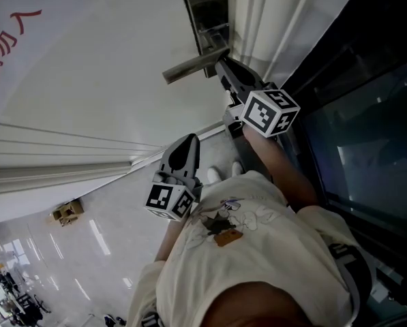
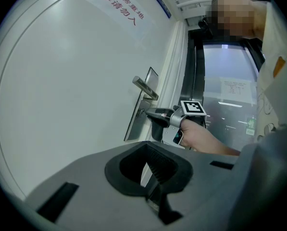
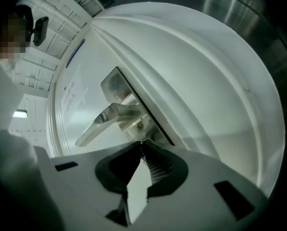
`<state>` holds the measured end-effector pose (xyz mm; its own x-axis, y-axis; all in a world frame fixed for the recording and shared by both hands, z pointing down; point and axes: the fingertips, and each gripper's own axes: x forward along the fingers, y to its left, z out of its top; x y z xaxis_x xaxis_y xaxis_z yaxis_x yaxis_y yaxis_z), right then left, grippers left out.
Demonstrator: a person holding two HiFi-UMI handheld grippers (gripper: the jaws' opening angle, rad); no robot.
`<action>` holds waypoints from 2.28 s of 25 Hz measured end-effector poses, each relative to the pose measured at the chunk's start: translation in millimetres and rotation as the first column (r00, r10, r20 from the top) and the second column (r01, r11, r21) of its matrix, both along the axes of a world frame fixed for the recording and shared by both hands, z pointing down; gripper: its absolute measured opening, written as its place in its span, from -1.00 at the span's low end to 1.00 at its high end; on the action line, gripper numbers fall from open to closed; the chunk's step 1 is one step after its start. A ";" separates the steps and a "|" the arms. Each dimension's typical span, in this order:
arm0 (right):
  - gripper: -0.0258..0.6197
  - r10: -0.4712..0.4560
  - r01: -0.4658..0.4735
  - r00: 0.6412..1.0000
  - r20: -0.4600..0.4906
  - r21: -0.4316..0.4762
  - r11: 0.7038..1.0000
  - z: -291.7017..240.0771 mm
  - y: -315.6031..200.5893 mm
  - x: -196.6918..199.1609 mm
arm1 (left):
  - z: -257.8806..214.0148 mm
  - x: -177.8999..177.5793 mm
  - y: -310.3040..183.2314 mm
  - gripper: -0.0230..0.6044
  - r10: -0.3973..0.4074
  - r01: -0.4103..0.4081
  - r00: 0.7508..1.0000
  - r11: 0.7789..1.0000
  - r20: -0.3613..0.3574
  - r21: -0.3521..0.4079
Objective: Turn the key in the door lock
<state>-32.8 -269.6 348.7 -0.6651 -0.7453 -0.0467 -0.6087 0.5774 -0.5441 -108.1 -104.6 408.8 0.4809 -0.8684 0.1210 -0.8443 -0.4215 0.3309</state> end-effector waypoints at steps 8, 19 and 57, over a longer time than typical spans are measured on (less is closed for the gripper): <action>-0.80 -0.039 0.072 0.968 0.247 -0.126 0.989 2.1 -1.1 1.7 | -0.4 0.7 1.6 -0.91 0.000 0.000 1.000 1.000 0.002 0.001; -0.78 -0.058 0.162 0.895 0.442 -0.203 0.966 3.7 -3.4 5.0 | 1.8 2.3 2.1 -0.91 -0.008 0.008 1.000 1.000 -0.003 -0.005; -0.90 -0.068 0.116 0.936 -0.345 0.119 0.986 83.0 236.9 54.2 | 10.7 54.9 106.2 -0.91 0.019 -0.019 1.000 1.000 -0.009 -0.005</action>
